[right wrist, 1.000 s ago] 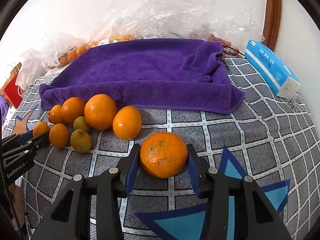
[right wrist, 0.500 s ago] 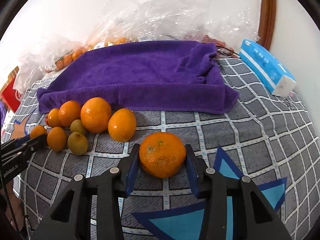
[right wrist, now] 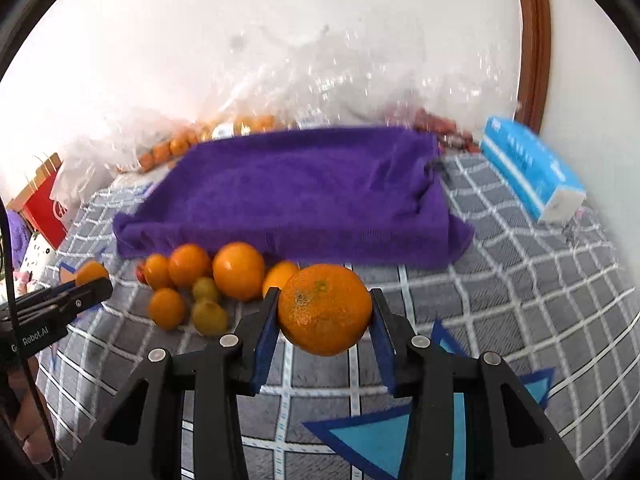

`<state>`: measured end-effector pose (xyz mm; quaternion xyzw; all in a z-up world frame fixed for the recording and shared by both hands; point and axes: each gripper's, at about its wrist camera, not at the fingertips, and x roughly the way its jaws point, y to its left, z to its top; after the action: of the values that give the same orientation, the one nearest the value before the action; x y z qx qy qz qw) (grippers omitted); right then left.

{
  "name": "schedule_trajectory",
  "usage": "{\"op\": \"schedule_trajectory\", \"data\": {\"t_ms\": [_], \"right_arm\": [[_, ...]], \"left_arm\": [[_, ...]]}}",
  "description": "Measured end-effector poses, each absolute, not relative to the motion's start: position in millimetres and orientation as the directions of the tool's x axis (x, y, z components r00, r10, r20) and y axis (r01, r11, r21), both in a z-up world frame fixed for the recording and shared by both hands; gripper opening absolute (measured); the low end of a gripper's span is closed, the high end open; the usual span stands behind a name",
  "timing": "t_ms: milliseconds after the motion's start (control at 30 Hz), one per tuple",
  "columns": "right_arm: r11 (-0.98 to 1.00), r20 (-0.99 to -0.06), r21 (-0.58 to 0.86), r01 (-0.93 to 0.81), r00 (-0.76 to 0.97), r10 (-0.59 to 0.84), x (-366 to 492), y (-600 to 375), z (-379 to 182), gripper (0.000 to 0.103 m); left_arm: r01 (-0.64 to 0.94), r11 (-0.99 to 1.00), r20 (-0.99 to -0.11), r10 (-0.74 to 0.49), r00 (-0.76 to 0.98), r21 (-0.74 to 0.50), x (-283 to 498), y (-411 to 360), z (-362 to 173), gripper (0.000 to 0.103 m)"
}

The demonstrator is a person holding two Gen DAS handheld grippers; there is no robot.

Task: Organize fruits
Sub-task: 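Lift both held oranges and carry them over the purple towel, then lower the orange onto the towel and open the left tool while the right tool releases its orange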

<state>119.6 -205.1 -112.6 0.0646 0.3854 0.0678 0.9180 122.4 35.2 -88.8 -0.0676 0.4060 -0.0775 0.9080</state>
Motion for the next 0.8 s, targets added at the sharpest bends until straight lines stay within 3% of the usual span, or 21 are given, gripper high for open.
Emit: {"op": "schedule_trajectory", "data": {"t_ms": [300, 800], "right_arm": [[0.981, -0.653, 0.175, -0.084, 0.735, 0.179, 145.9, -203.2, -76.1, 0.043], [0.978, -0.666, 0.200, -0.055, 0.725, 0.177, 215.0, -196.7, -86.3, 0.043]], "left_arm": [[0.048, 0.985, -0.688, -0.150, 0.710, -0.166, 152.0, 35.6, -59.6, 0.031], [0.064, 0.986, -0.679, -0.154, 0.718, -0.155, 225.2, 20.5, -68.3, 0.031]]}}
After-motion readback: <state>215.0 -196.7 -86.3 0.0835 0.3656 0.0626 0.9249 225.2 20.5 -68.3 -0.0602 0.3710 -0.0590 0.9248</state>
